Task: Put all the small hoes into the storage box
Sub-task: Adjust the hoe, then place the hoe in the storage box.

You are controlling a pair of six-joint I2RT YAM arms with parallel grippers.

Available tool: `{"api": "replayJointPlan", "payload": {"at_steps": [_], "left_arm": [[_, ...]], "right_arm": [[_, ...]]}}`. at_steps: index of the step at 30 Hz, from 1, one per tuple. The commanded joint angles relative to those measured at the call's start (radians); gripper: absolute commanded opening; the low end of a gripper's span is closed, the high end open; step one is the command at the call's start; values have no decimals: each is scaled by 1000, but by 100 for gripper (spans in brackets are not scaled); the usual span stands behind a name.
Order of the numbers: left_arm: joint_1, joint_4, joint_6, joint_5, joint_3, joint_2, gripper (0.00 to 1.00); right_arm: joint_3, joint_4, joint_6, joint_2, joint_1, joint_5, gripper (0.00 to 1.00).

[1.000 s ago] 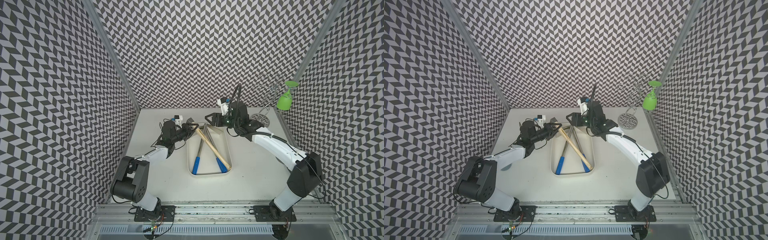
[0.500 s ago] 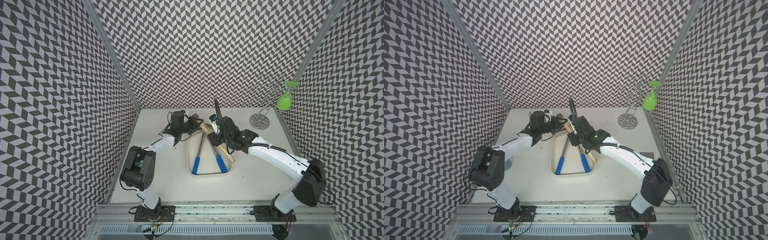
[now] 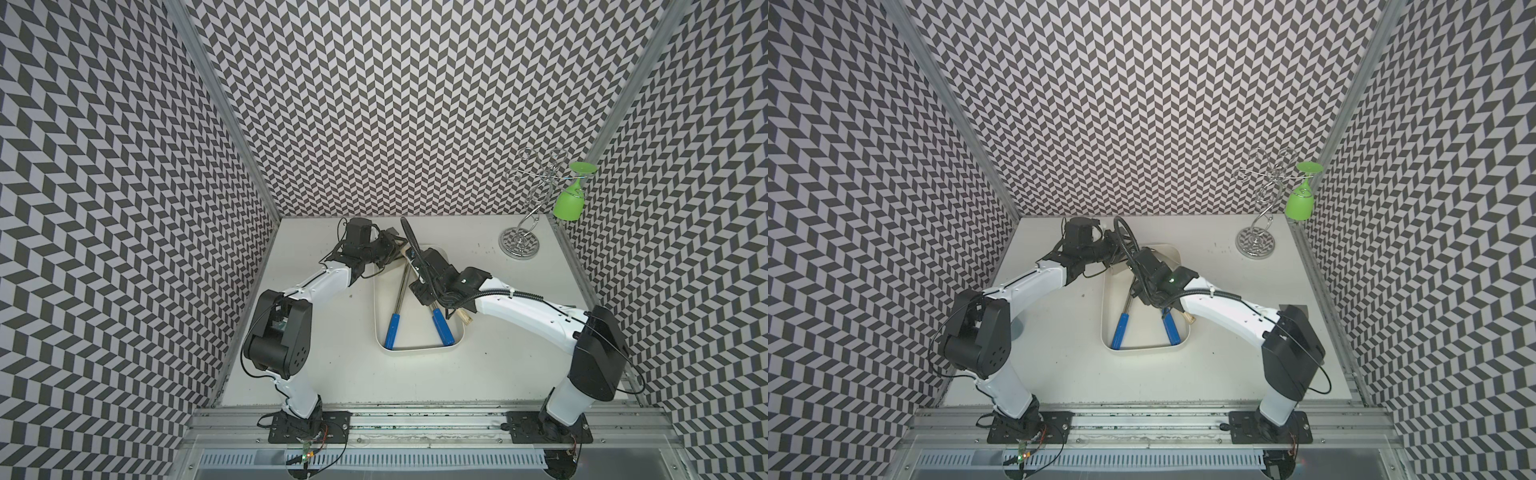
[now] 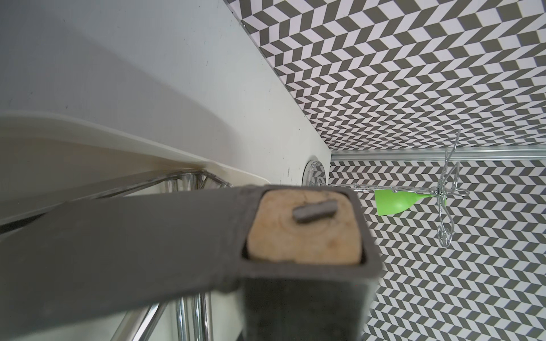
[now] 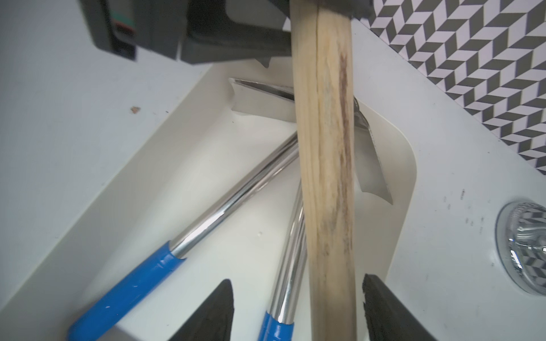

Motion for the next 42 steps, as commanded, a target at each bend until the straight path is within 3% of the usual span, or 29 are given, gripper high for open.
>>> {"api": "replayJointPlan", "payload": {"at_steps": [1,4,6,7,11,14,23,34,42], "left_arm": [[-3,26,-5,35,48,-6,0],[-3,29,-4,52,47,-6,0],[-3,46,-2,63,37,-8,1],[-3,55,-2,67,32,-11,5],[-4,62,28,88,35,-8,29],[-2,86,67,106,37,-17,52],[14,249,122,139,-22,-107,99],[74,426,95,194,-136,-239,100],[143,427,88,200,-253,-329,100]], "right_arm": [[-41,31,-34,0,4,83,59],[-46,34,-39,-6,2,75,30],[-40,31,-41,-10,3,81,4],[-33,27,-40,-14,4,83,0],[-17,19,-25,-29,2,15,0],[5,5,1,-31,-5,-76,0],[53,22,132,-36,-142,-376,0],[38,74,240,-20,-235,-607,0],[-13,171,336,-8,-257,-742,0]]}}
